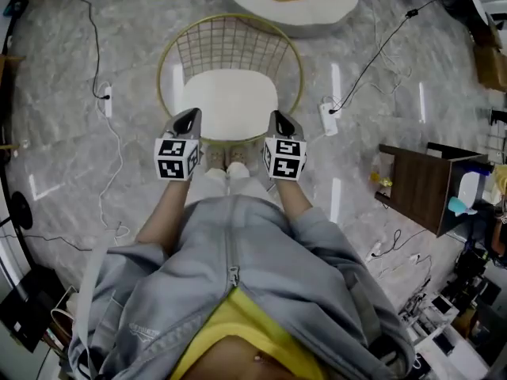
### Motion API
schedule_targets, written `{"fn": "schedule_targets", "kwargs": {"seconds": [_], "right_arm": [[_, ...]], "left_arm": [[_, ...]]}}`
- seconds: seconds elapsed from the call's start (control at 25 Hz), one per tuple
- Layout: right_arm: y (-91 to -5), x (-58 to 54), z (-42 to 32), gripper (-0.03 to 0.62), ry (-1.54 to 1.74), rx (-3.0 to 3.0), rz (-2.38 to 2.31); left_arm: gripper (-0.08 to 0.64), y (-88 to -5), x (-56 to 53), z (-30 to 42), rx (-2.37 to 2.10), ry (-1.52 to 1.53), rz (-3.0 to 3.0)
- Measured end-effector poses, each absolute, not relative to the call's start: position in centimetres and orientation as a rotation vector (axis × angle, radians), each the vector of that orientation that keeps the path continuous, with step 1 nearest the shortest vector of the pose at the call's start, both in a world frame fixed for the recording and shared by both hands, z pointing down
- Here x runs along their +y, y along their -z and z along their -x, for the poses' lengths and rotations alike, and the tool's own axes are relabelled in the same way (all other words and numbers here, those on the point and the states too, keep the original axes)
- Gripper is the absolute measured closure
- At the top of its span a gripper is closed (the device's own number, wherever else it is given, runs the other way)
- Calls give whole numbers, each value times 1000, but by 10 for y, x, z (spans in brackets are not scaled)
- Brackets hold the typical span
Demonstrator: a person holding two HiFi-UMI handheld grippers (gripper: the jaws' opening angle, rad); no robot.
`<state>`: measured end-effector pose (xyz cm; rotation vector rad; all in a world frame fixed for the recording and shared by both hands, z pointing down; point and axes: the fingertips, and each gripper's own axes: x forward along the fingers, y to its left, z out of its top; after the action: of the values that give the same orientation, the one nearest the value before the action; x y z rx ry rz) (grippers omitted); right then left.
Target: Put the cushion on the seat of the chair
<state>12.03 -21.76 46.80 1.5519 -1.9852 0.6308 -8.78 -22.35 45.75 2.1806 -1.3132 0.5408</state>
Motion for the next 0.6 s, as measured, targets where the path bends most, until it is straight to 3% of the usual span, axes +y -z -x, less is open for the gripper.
{"fn": "schedule_targets", "kwargs": {"seconds": [0.6], "right_arm": [[-211, -255, -86, 592, -64, -2410, -1751]], "left_arm": [[554, -208, -261, 69, -1651, -170, -2557]]}}
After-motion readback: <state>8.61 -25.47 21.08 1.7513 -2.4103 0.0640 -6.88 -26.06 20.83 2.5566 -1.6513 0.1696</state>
